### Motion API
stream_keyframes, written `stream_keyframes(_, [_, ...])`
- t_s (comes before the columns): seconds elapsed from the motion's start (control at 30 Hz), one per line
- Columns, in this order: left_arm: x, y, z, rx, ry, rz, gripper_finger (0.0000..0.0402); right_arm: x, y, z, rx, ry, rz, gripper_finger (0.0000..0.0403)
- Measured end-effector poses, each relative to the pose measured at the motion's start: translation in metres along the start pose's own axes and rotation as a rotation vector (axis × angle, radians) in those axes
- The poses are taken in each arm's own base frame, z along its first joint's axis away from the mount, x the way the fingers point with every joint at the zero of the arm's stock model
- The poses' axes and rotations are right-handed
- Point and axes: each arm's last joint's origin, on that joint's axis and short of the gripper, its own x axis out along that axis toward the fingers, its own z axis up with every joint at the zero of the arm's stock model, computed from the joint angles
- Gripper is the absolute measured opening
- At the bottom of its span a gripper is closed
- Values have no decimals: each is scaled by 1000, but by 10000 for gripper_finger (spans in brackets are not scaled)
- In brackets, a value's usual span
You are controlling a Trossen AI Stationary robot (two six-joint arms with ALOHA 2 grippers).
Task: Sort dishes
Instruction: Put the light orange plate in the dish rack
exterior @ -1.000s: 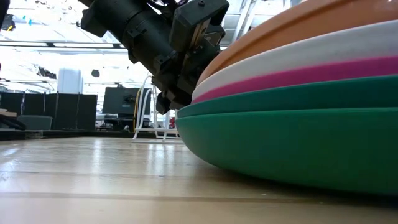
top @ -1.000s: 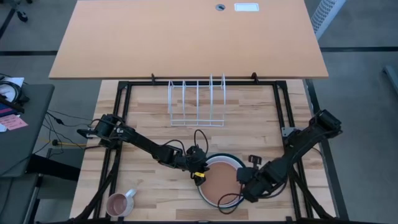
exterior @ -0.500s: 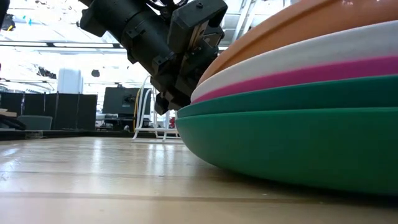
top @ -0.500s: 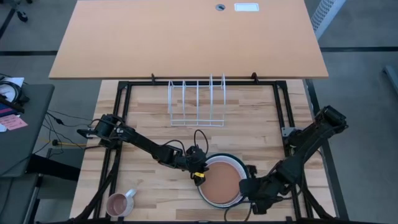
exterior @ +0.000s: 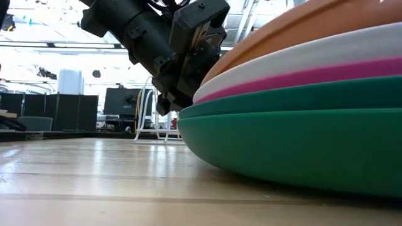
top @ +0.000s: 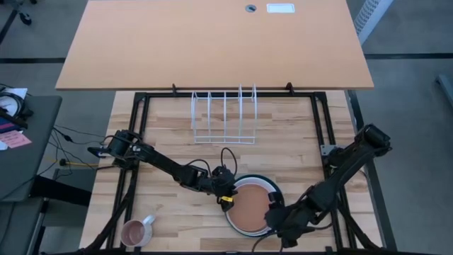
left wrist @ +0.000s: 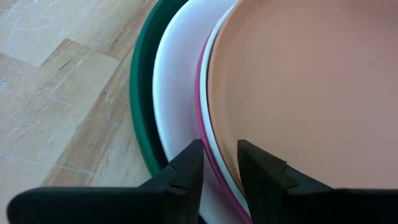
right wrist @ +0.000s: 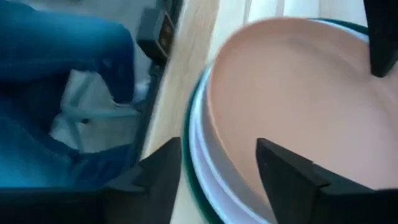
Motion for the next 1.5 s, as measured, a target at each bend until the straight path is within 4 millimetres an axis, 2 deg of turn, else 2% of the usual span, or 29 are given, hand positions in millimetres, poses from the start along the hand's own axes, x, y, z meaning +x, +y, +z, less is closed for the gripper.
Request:
stream_keyframes(0.13, [0,0,0,-1,0,0,91,12,-2,-3,-36,37,-14,233])
stream_keyframes(0.33, [0,0,0,-1,1,0,91,14,-8,-2,-45,52,-32,220])
stream_keyframes(0.6, [0,0,0,2,-3,-2,91,21,-8,-4,-59,101,6,156])
stream_keyframes(1.17, [0,0,1,0,-9,-4,91,21,-12,0,-71,107,63,15])
stream_keyframes(1.37, [-1,-3,6,-15,-49,-32,91,21,-11,0,-66,112,70,6])
stream_keyframes(1.5, [-17,-8,19,-19,-92,-72,91,21,-11,-1,-56,123,65,1])
